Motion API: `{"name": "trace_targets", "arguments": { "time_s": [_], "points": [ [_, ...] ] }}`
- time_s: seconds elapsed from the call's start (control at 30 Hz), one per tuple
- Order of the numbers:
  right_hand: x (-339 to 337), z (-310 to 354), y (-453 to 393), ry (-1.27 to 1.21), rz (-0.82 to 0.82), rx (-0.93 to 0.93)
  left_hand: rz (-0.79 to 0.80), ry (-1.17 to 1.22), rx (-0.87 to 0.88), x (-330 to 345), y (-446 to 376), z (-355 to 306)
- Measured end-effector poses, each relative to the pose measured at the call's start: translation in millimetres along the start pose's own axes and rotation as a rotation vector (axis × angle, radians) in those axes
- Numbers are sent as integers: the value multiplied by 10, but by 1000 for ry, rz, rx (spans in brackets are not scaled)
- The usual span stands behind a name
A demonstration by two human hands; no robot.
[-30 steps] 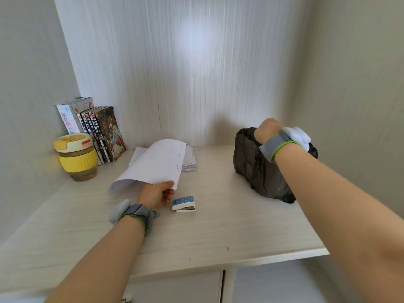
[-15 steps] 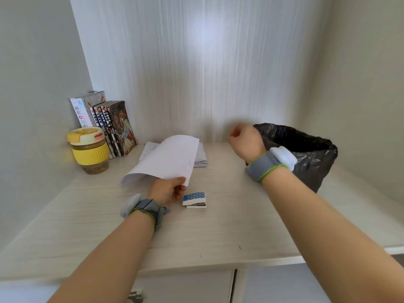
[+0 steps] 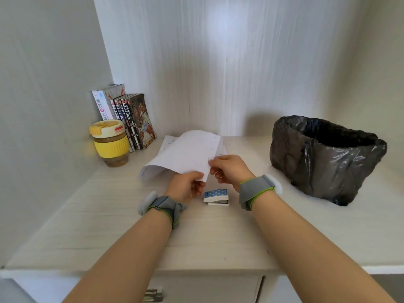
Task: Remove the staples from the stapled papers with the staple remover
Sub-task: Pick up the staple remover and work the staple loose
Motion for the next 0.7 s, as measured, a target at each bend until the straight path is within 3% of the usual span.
{"name": "trace_targets", "arguments": {
  "time_s": [0.13,0.27,0.43,0.6,0.7],
  "points": [
    [66,-25,-4,-50,70,22,-10,78,48,-39,-8,-36],
    [82,-94,8,57,120,41,50,191,134,-32,-27,-97],
    [10,-41,55,389,107,-58,-45,136,241,-150,-53,-158],
    [158,-99,214,832,303,-78,-84,166,256,-209,-67,-148],
    [151,-103,234,932,302,-85,-134,130,254,-257,-85,-145]
  ]
}}
Point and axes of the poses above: each hand's wrist, its own y-axis away from the middle knuckle, its own x-axis out of the palm, z = x × y, the point moved 9 cm from there along -y, towards the middle knuckle, and after that the axes turned 3 degrees about -z, right-handed, at the moved point
